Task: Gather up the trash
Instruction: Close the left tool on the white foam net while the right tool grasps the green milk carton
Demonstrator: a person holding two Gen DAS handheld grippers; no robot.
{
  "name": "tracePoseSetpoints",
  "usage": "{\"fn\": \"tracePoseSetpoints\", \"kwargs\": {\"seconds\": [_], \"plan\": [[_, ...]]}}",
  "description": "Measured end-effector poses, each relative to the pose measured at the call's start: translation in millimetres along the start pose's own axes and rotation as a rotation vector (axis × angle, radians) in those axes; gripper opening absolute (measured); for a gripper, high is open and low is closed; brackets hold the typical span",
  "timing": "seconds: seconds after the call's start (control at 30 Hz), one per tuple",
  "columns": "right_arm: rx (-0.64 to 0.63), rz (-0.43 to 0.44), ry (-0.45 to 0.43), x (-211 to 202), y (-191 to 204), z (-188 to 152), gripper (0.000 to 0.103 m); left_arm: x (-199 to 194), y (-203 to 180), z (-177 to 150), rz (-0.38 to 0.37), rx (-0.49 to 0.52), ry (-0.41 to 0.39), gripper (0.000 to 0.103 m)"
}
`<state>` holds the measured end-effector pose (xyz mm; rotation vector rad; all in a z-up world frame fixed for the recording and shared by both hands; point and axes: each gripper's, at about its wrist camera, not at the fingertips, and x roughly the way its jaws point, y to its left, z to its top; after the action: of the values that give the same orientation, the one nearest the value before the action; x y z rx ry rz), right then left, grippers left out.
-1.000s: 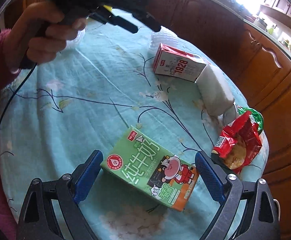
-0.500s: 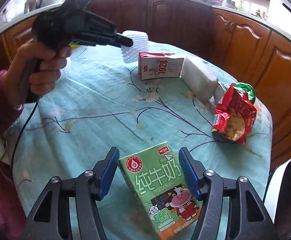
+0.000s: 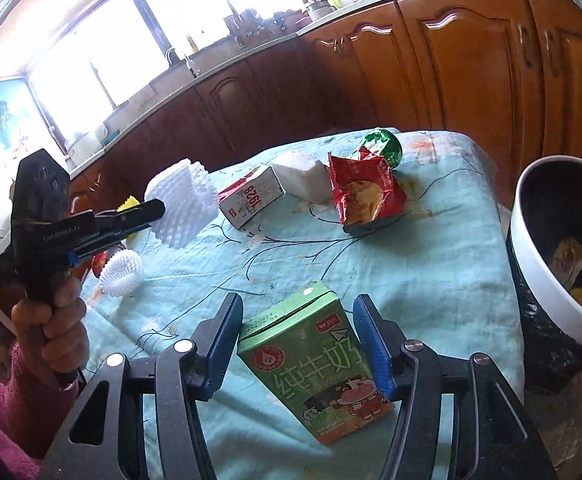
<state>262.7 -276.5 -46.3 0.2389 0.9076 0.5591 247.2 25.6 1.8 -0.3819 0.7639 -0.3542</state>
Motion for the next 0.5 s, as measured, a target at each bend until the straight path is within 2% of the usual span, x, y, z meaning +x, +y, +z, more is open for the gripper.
{"fn": "tracePoseSetpoints", "kwargs": {"seconds": [0.1,0.27,0.37,0.4,0.5], "plan": [[0.016,0.024,-0.018,-8.1,-3.7,-8.8,0.053,9.4,-4.0,-3.1,-0.014,0.004,0.03,0.009],[-0.04,-0.017,-0.044,-27.0,5.8,-20.4,0.053,20.7,-10.0,-6.7,-0.022,0.012,0.057,0.009],[-0.077,-0.02,-0.037,-28.8,13.7,-27.9,0.058,25.3,-14.4,-8.1,-0.028,0.012,0.072,0.009],[-0.094,-0.028,-0.032,-28.2,17.7,-30.8,0.064,25.5,-15.5,-9.1,-0.03,0.015,0.075,0.009],[-0.149,-0.041,-0.014,-24.0,29.5,-39.4,0.066,24.1,-18.5,-9.5,-0.027,0.028,0.074,0.009]]}}
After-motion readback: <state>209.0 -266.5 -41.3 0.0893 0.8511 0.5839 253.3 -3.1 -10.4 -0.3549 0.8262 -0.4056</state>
